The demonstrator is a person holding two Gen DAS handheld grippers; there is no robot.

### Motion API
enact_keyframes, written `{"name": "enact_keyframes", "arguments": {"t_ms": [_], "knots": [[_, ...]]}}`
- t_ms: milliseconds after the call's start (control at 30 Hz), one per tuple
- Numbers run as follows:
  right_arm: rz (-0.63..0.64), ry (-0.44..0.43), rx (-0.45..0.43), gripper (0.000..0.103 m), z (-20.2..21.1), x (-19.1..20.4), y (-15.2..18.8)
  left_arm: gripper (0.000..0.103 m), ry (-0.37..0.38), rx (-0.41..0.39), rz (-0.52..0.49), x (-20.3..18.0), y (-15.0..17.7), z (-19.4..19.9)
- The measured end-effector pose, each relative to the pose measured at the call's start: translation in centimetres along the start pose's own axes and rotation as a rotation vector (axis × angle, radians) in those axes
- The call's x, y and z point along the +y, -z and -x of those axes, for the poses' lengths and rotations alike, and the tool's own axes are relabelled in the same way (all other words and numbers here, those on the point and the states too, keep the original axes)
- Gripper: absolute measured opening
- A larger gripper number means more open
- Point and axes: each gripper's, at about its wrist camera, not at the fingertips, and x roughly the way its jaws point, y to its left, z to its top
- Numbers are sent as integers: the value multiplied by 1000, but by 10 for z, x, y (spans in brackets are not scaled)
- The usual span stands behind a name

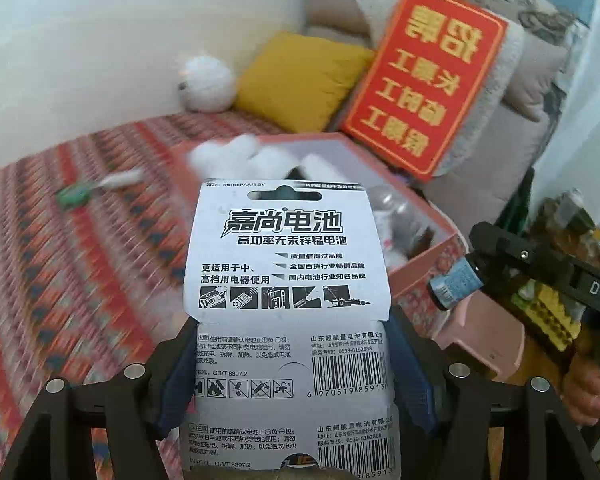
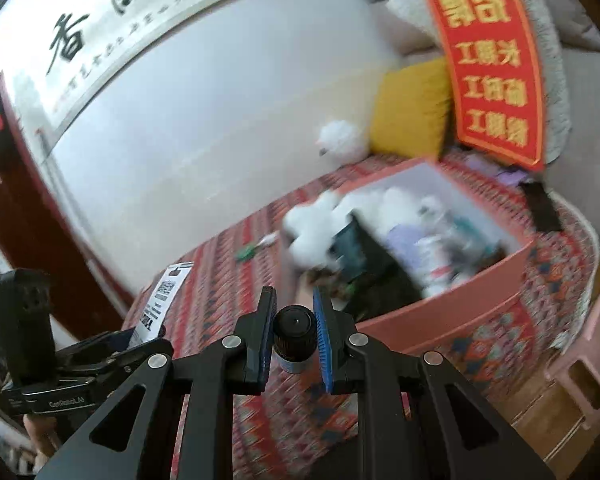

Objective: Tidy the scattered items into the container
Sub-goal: 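Lower the battery card and blue-labelled bottle into the pink box and open both tools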

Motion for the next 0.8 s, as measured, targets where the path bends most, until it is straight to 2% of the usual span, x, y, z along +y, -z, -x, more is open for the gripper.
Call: {"name": "enact_keyframes", "arguments": {"t_ms": [100,233,400,467,500,533,600,667,800], "knots": [[17,48,-39,20,-11,-16,-30,72,22,4,-32,-20,-31,-30],[21,99,-74,20,-47,-43,-79,72,17,-10,-79,-34,-69,-71],[25,115,-70,22,-124,-81,-137,77,11,-16,-49,-25,-108,-131],[6,150,-67,51,-142,-90,-147,83,0,-25,-15,-16,-119,-143],[-3,162,-70,73,-148,-93,-150,85,0,-40,-1,-11,-123,-143],[1,151,-81,78,-146,-93,-150,91,1,-56,6,-8,-125,-141],[10,129,-103,78,-144,-92,-150,97,-3,-102,12,1,-126,-129],[3,109,-104,79,-137,-89,-144,97,-18,-134,13,10,-125,-115],[4,58,-78,80,-120,-71,-127,97,-30,-145,65,40,-112,-82]]}}
